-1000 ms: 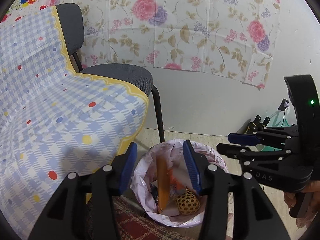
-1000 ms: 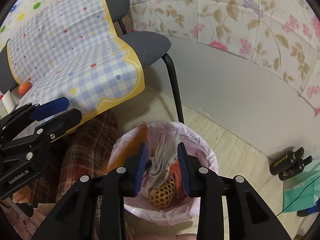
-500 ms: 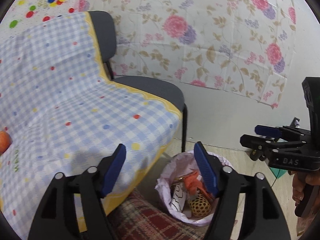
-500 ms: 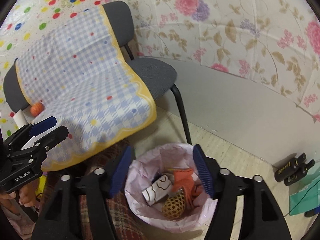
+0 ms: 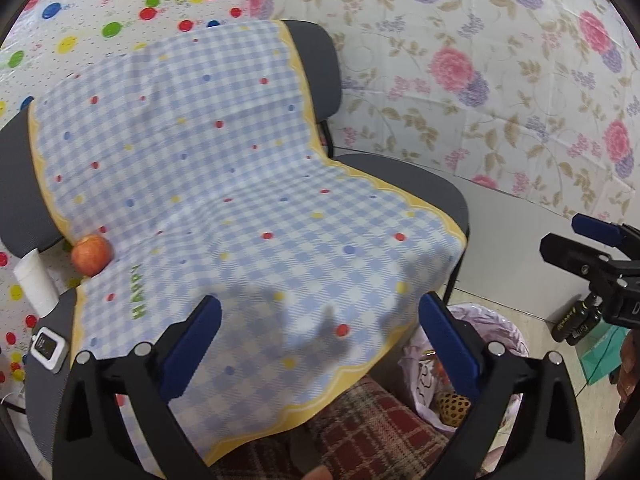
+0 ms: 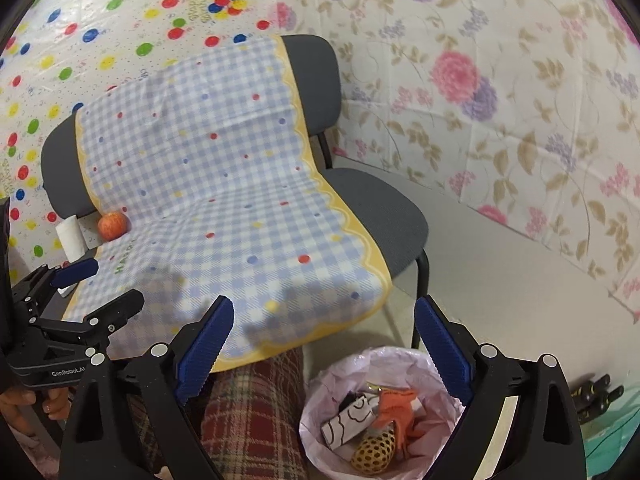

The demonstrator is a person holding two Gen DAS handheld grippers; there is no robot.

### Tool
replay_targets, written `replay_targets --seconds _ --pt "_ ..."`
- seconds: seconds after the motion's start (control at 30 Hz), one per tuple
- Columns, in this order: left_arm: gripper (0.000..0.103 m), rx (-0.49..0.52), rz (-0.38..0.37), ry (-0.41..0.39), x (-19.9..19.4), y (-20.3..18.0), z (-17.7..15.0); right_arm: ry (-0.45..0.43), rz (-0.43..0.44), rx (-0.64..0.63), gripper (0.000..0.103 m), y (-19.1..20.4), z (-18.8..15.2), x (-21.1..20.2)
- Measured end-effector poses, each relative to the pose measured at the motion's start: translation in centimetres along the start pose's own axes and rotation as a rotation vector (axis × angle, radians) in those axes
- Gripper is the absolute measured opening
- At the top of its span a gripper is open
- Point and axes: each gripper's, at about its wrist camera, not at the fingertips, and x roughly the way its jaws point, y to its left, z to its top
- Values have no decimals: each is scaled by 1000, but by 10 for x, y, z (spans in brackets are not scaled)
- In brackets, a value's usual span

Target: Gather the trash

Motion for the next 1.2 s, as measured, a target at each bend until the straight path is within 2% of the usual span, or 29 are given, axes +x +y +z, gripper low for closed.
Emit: replay_targets --seconds 0.5,0.7,1.2 --pt "96 -168 155 -26 -38 82 -8 -63 106 -132 95 82 33 -5" --pt "96 -206 208 -20 -47 105 -14 -60 139 -141 95 97 38 2" --pt "96 -236 226 -24 -50 118 -14 -45 159 -150 95 106 39 10"
